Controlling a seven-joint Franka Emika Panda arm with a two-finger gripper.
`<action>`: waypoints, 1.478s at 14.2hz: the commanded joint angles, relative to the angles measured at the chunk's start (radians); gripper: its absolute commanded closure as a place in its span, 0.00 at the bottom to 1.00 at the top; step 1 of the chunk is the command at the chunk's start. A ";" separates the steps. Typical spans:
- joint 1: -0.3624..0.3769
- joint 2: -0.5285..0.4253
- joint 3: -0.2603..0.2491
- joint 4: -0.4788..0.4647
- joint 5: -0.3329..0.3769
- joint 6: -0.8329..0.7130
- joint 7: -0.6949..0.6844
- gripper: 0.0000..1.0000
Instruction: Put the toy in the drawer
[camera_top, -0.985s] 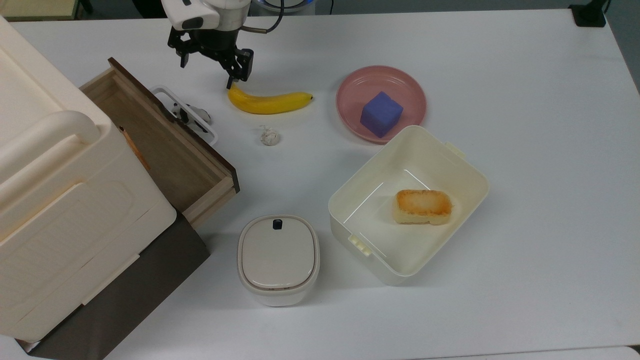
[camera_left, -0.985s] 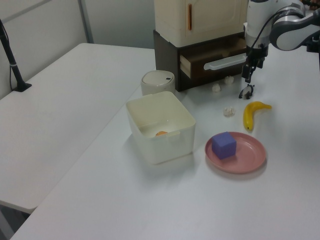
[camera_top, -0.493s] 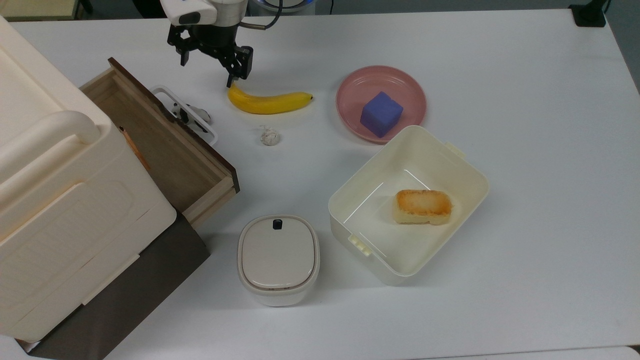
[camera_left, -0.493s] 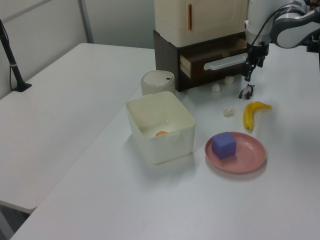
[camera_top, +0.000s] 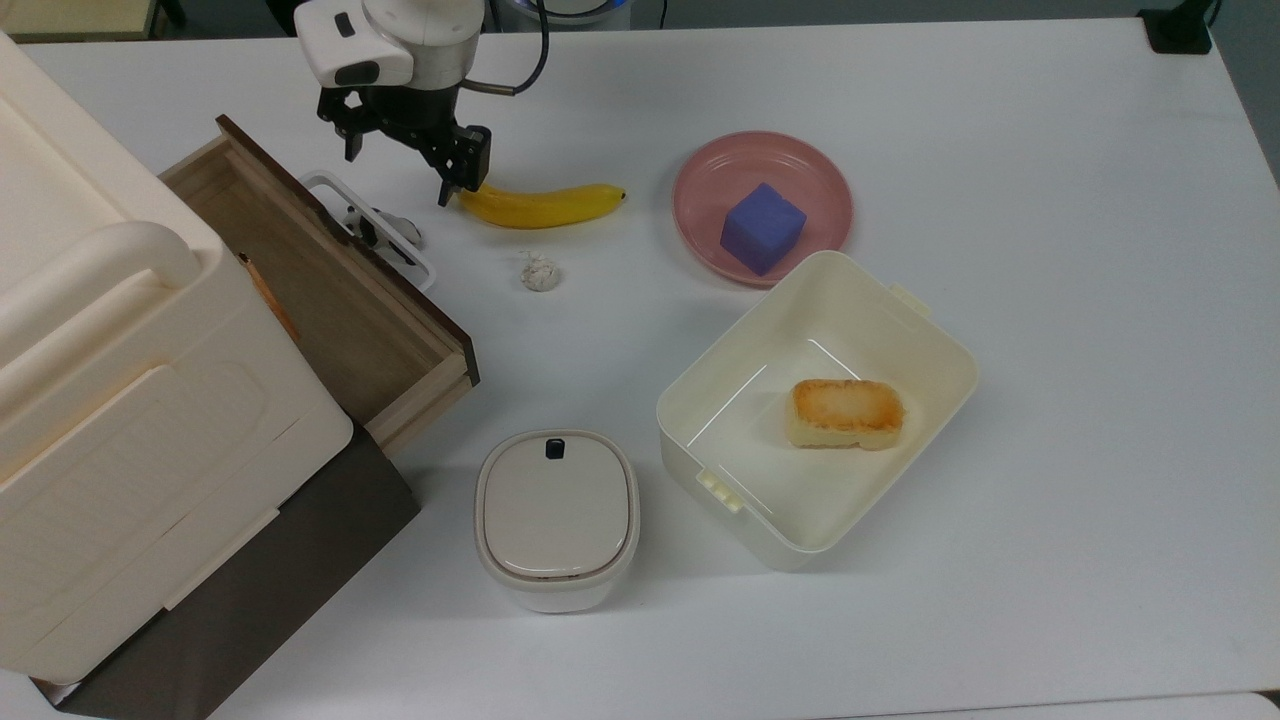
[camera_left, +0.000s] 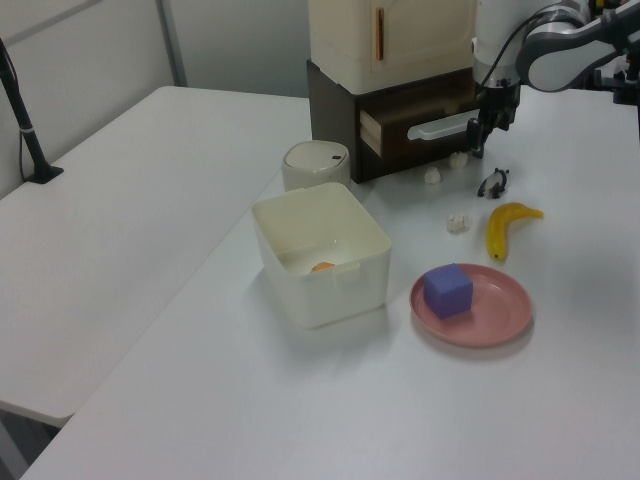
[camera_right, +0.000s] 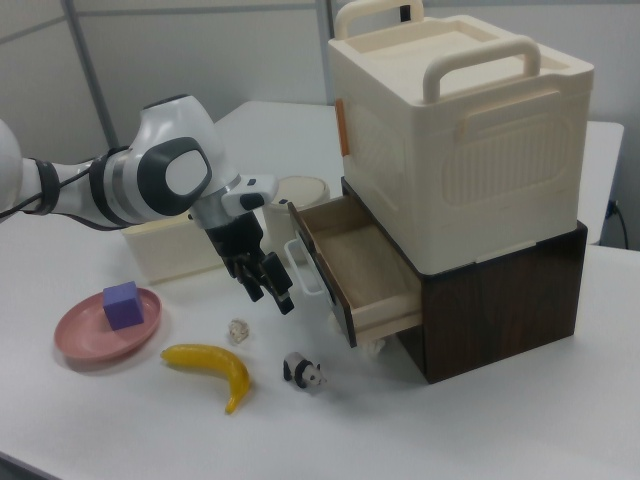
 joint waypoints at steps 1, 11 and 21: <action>0.006 0.015 -0.006 0.011 0.025 -0.027 -0.012 0.00; 0.010 -0.002 -0.006 0.006 0.025 -0.026 -0.012 0.00; 0.017 -0.054 -0.020 -0.022 0.025 -0.027 -0.020 0.00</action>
